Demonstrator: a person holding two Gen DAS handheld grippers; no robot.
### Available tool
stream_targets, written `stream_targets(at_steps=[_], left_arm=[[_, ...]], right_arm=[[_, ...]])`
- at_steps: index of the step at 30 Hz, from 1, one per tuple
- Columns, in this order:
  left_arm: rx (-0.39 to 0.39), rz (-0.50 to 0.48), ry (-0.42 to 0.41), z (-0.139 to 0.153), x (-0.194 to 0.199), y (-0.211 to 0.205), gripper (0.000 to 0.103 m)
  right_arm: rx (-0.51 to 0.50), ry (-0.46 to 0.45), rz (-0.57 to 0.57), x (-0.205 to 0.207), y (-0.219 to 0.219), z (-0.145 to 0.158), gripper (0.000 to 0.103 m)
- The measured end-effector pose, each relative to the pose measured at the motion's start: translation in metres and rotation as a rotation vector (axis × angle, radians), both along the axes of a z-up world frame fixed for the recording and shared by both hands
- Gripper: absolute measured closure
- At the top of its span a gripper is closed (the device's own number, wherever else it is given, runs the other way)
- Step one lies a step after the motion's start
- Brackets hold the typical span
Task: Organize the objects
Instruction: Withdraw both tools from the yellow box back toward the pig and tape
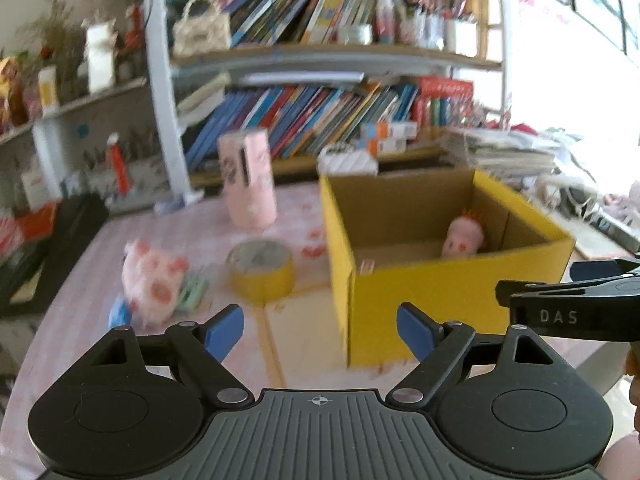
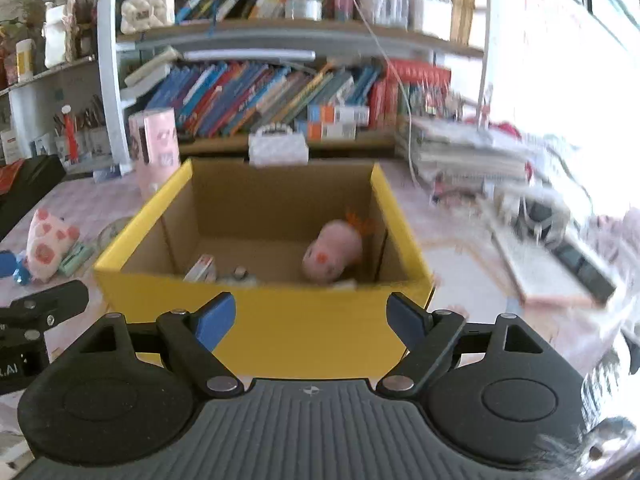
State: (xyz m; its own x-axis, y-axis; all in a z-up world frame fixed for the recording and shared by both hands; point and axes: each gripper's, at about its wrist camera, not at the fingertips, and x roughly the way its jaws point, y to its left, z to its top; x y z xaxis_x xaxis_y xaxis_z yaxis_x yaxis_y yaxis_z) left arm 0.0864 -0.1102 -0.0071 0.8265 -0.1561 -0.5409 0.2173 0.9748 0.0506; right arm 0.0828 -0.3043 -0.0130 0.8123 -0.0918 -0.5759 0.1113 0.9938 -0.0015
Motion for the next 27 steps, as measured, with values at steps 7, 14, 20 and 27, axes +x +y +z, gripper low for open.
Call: stream_targets(at_steps=[7,14,20,27], left_arm=[[0.012,0.023,0.098,-0.013,-0.017,0.023,0.017],[0.016,0.013,0.118,-0.016,-0.039,0.041,0.013],[0.027,0.005,0.129,-0.019,-0.056,0.054,0.013],[0.022,0.012,0.151,-0.022,-0.072,0.069,0.013]], right_arm=[[-0.026,0.063,0.020,-0.023,0.036,-0.015,0.018],[-0.019,0.102,0.045,-0.045,0.061,-0.022,0.016],[-0.004,0.134,0.053,-0.063,0.078,-0.026,0.016],[0.012,0.162,0.061,-0.078,0.092,-0.029,0.014]])
